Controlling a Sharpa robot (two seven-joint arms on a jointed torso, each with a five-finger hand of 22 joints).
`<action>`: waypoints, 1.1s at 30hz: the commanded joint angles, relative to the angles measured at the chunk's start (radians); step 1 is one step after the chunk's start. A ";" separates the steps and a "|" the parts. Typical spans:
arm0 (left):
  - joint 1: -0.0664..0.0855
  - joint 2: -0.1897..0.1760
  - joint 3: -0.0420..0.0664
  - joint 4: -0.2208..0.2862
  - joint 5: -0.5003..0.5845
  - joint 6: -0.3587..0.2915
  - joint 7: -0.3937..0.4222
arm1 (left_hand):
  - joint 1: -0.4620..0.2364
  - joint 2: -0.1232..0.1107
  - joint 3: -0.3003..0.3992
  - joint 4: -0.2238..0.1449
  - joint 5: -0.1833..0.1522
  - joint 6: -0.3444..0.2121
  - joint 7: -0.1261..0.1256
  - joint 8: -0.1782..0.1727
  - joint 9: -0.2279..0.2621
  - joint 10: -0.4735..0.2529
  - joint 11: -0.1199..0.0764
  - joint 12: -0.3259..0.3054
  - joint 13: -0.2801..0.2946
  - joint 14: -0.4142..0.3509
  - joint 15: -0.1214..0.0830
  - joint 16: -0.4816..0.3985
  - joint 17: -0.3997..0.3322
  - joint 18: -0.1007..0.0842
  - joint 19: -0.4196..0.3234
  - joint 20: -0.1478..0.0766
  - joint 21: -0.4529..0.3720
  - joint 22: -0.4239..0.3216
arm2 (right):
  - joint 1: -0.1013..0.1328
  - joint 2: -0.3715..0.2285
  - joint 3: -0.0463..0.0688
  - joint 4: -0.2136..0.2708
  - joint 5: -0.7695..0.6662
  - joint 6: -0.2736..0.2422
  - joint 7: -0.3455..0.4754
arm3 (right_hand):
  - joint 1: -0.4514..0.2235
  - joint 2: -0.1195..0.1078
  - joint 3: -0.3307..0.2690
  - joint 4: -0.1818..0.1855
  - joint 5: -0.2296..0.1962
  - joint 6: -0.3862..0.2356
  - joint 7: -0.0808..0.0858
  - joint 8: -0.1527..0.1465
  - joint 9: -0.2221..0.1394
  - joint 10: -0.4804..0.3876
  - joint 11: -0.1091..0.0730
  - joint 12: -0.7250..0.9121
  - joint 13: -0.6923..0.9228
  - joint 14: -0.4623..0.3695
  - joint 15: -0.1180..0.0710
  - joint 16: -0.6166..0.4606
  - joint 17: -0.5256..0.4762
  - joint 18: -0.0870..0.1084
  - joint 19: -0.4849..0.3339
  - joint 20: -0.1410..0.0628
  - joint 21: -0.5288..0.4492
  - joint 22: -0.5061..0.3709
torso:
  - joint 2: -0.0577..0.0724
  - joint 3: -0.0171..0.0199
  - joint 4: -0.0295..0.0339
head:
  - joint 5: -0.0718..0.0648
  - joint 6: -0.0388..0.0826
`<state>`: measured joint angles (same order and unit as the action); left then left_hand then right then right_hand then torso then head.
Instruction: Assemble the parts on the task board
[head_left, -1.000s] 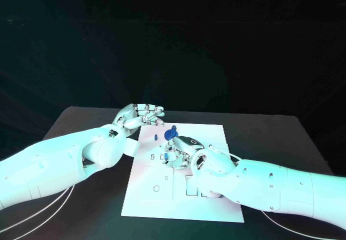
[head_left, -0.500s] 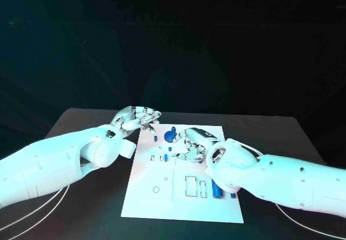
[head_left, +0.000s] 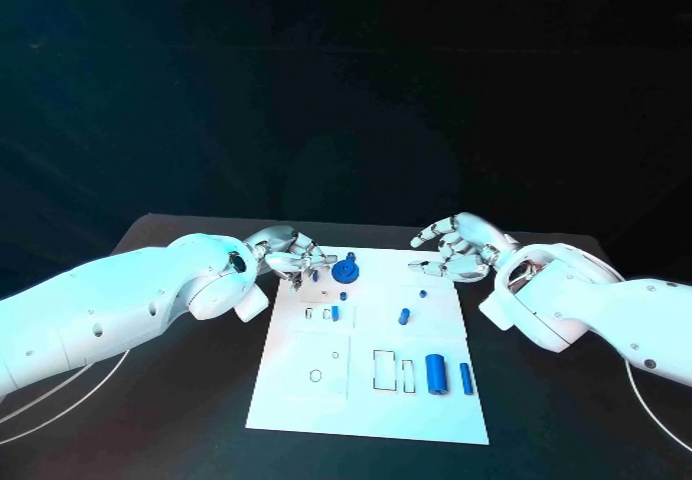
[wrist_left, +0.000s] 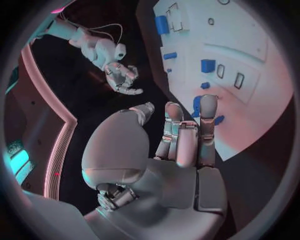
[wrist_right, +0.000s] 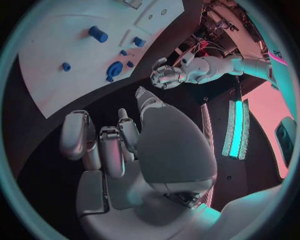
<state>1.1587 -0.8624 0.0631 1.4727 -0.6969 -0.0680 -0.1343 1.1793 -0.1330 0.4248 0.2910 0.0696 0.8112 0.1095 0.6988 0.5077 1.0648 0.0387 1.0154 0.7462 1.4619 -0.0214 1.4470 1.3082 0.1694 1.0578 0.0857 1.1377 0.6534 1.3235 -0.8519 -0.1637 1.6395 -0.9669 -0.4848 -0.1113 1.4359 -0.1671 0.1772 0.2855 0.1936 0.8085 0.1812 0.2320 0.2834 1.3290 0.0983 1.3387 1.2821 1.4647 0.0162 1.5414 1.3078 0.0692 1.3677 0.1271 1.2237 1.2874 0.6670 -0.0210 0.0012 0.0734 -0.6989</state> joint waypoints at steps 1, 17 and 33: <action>0.010 0.016 0.000 -0.008 -0.159 0.124 -0.207 | -0.007 -0.003 -0.007 0.002 0.001 -0.007 0.002 0.004 0.003 -0.012 0.000 -0.004 -0.007 0.010 0.000 0.002 0.013 -0.006 0.005 -0.002 0.004 0.003 | 0.009 -0.014 0.001 -0.013 0.117 -0.002 0.062 | -0.001 0.012 0.002 0.003 0.003 0.006 0.002 0.002 0.001 -0.001 -0.001 0.000 0.001 0.082 0.006 -0.004 0.174 0.017 0.000 -0.001 0.001 0.001 | 0.001 0.0017 -0.0005 | 0.004 0.000; 0.091 0.133 -0.067 -0.100 -0.234 0.236 -0.377 | -0.084 -0.018 -0.055 0.004 -0.002 -0.024 0.004 0.025 0.028 -0.033 0.003 -0.003 -0.017 0.011 0.002 0.002 0.016 -0.007 -0.001 0.001 0.016 0.014 | 0.021 -0.027 0.004 -0.051 0.159 -0.042 0.088 | -0.007 0.016 0.005 0.002 0.003 -0.001 0.002 0.000 0.000 -0.037 -0.001 -0.035 -0.041 0.074 0.006 -0.016 0.143 0.024 -0.018 -0.001 -0.031 -0.024 | 0.003 -0.0015 0.0008 | 0.012 -0.003; 0.097 0.202 -0.076 -0.140 -0.261 0.287 -0.400 | -0.095 -0.014 -0.064 0.004 -0.002 -0.023 0.003 0.033 0.035 -0.052 0.003 -0.021 -0.044 0.008 0.002 -0.002 0.009 -0.006 -0.006 0.001 0.013 0.009 | 0.022 -0.021 0.006 -0.069 0.162 -0.031 0.078 | -0.004 0.018 0.010 -0.001 0.003 -0.006 0.003 -0.001 -0.001 -0.052 -0.001 -0.051 -0.059 0.069 0.006 -0.024 0.126 0.029 -0.030 -0.002 -0.053 -0.040 | 0.003 0.0001 -0.0002 | 0.016 -0.009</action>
<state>1.2537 -0.6643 -0.0130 1.3338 -0.9441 0.1790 -0.5201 1.0927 -0.1485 0.3670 0.2938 0.0696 0.7916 0.1141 0.7282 0.5414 1.0184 0.0430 0.9990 0.7003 1.4617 -0.0213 1.4469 1.3078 0.1695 1.0577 0.0857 1.1484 0.6608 1.3456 -0.8748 -0.1581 1.5713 -0.8072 -0.5211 -0.0430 1.4345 -0.1578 0.1816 0.2843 0.1936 0.8084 0.1811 0.2320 0.2831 1.2841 0.0964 1.2948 1.2236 1.4647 0.0161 1.5205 1.3074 0.0847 1.3443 0.1254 1.1743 1.2486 0.6705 -0.0217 0.0010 0.0892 -0.7073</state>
